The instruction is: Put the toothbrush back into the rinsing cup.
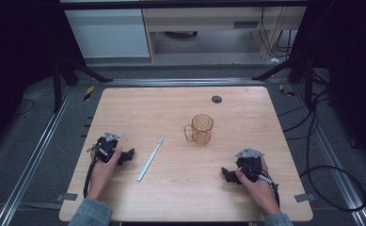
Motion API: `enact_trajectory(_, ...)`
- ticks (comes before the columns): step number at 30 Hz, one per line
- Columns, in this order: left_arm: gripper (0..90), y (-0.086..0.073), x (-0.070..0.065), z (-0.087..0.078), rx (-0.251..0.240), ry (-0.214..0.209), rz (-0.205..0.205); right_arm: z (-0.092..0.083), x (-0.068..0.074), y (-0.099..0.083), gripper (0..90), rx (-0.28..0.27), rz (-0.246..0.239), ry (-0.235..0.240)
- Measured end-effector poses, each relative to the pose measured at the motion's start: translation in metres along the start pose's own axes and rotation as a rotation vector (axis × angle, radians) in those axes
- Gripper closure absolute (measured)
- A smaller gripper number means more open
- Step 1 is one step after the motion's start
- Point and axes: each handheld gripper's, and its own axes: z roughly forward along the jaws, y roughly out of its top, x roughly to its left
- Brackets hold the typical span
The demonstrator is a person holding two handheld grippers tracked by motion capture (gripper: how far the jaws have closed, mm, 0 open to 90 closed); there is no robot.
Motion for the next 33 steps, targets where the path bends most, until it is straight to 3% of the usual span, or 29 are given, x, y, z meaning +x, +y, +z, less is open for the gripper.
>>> enact_trajectory(5, 0.0, 0.0, -0.002, 0.0, 0.003, -0.03, 0.03, 0.0, 0.0, 0.0, 0.4, 0.0, 0.0, 0.0)
enact_trajectory(7, 0.0, 0.002, -0.001, -0.002, 0.027, -0.044, 0.042, 0.0, 0.0, 0.0, 0.4, 0.0, 0.0, 0.0)
enact_trajectory(8, 4.4, 0.004, 0.0, -0.008, 0.051, -0.05, 0.054, 0.0, 0.0, 0.0, 0.4, 0.0, -0.001, 0.0)
enact_trajectory(11, 5.2, 0.01, 0.0, -0.018, 0.047, -0.071, 0.076, 0.0, 0.0, 0.0, 0.4, 0.0, -0.001, 0.0)
enact_trajectory(12, 5.2, 0.016, -0.001, -0.027, 0.071, -0.097, 0.095, 0.0, 0.0, 0.0, 0.4, 0.0, -0.001, -0.001)
enact_trajectory(13, 5.4, 0.024, -0.002, -0.035, 0.097, -0.095, 0.146, 0.0, 0.0, 0.0, 0.4, 0.0, 0.0, 0.0)
enact_trajectory(14, 5.2, 0.024, -0.002, -0.035, 0.097, -0.095, 0.146, 0.0, 0.0, 0.0, 0.4, 0.0, 0.0, 0.0)
enact_trajectory(15, 4.9, 0.032, -0.004, -0.044, 0.131, -0.089, 0.176, 0.0, 0.0, 0.0, 0.4, 0.0, 0.001, 0.0)
enact_trajectory(18, 4.9, 0.039, -0.007, -0.05, 0.158, -0.115, 0.168, 0.0, 0.0, 0.0, 0.4, 0.002, -0.003, 0.001)
enact_trajectory(22, 6.1, 0.052, -0.014, -0.06, 0.196, -0.129, 0.2, 0.0, -0.001, 0.0, 0.4, -0.001, -0.012, 0.0)
enact_trajectory(24, 7.4, 0.062, -0.019, -0.065, 0.215, -0.161, 0.202, 0.0, -0.001, 0.0, 0.4, -0.001, -0.012, -0.001)
enact_trajectory(26, 8.0, 0.067, -0.022, -0.066, 0.239, -0.139, 0.211, 0.0, -0.001, 0.0, 0.4, -0.001, -0.015, 0.0)
enact_trajectory(33, 9.7, 0.079, -0.025, -0.061, 0.283, -0.146, 0.218, 0.0, 0.0, 0.0, 0.4, -0.001, -0.006, -0.004)
